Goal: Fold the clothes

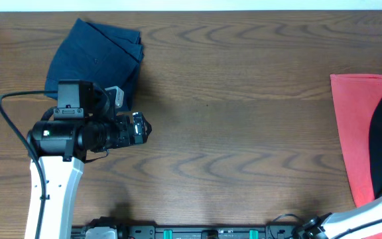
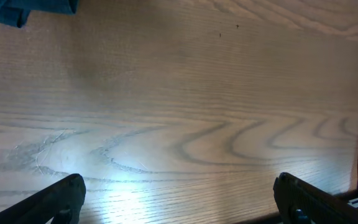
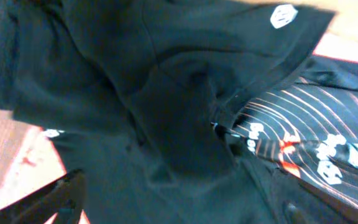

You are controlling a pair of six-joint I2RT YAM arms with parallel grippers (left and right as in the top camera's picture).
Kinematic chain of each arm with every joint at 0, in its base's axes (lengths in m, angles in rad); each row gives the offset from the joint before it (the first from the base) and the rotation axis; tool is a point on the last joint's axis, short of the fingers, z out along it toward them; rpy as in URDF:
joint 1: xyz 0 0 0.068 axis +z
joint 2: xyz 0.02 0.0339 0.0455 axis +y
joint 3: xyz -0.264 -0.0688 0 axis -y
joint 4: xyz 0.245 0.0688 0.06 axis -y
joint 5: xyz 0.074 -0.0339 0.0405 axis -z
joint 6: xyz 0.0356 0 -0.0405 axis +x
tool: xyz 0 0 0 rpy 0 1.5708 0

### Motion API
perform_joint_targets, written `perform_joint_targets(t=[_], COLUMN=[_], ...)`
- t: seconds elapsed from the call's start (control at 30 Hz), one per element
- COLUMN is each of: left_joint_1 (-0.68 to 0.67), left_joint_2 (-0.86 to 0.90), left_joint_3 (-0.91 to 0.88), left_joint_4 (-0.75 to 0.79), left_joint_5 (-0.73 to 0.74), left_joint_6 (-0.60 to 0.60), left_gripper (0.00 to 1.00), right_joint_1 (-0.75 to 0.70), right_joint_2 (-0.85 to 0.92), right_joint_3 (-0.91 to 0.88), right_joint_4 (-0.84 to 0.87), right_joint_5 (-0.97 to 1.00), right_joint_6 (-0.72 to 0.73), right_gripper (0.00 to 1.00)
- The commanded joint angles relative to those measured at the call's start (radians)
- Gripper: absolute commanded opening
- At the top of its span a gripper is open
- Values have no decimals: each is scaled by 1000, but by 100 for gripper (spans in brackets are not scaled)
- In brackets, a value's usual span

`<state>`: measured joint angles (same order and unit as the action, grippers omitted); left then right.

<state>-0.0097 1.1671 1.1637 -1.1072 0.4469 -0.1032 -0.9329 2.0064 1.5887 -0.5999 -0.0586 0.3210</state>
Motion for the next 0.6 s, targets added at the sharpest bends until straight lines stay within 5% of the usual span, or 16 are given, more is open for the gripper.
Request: perform_joint_targets(t=[0.0, 0.2, 0.27, 0.37, 0.43, 0.57], left_joint_1=[-1, -1, -1, -1, -1, -1], left_joint_2=[2, 2, 2, 2, 2, 2], left_joint_3=[21, 21, 21, 21, 21, 21], left_joint_4=[-3, -3, -3, -3, -3, -2], left_joint_5=[16, 16, 17, 17, 17, 17], left_joint_6=[13, 13, 13, 13, 13, 13], left_gripper=[98, 98, 98, 98, 98, 98], right_joint_1=[0, 3, 3, 3, 4, 29], right_joint_2=[60, 111, 129, 130, 112, 30], right_joint_3=[7, 7, 7, 9, 24, 59], right_joint_4=[22, 42, 45, 46, 55, 118], right_joint_5=[-62, -19, -9, -58, -209, -536], right_joint_6=[-56, -57, -57, -57, -55, 10], right_gripper=[89, 82, 67, 14, 2, 1])
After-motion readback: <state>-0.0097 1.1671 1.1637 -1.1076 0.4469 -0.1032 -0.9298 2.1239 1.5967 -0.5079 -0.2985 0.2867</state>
